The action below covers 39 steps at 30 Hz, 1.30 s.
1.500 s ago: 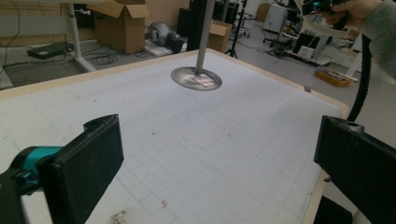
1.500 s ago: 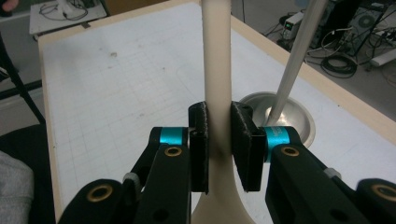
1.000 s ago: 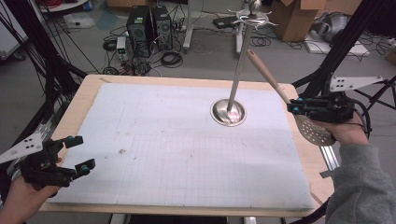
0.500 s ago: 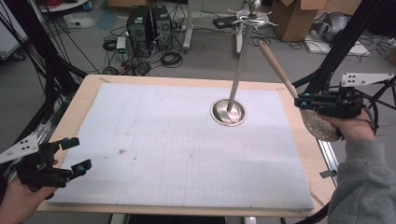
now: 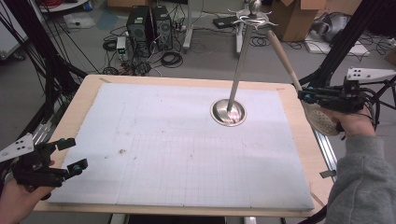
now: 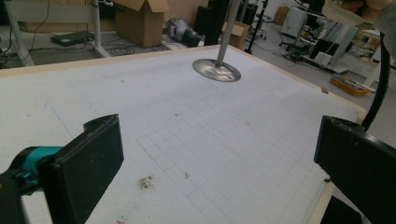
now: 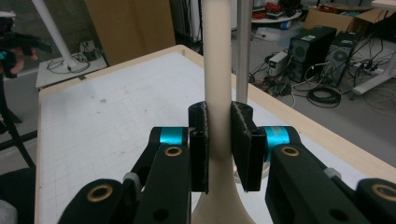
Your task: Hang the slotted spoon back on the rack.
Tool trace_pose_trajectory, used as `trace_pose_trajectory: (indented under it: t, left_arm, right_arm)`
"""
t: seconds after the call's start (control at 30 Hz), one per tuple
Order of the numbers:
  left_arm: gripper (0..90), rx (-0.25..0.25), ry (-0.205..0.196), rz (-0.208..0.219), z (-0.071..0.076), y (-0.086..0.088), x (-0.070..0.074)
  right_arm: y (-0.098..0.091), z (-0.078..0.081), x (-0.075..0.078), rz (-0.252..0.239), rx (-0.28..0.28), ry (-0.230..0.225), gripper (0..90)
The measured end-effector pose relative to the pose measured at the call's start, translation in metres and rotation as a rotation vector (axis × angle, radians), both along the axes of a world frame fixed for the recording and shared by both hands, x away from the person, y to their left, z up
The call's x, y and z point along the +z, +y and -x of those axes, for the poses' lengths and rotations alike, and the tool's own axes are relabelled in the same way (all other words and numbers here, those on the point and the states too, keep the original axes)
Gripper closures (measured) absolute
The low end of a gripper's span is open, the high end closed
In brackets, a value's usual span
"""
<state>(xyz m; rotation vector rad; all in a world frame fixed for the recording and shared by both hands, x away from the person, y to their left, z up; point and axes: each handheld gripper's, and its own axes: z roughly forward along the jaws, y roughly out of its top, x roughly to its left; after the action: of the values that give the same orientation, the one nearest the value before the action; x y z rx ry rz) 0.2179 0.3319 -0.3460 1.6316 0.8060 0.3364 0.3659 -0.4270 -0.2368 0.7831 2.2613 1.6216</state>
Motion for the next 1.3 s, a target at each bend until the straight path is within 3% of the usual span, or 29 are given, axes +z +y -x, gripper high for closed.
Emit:
trace_pose_trajectory:
  t: [0.6,1.3]
  left_arm:
    - [1.8,0.016,0.018,0.003,0.000,0.006,-0.005]
    - [1.8,0.039,0.017,0.012,0.002,0.014,-0.005]
  right_arm:
    - [-0.016,-0.010,0.006,-0.026,-0.056,0.006,78.2]
    - [-0.014,-0.020,0.002,-0.066,-0.055,0.030,78.1]
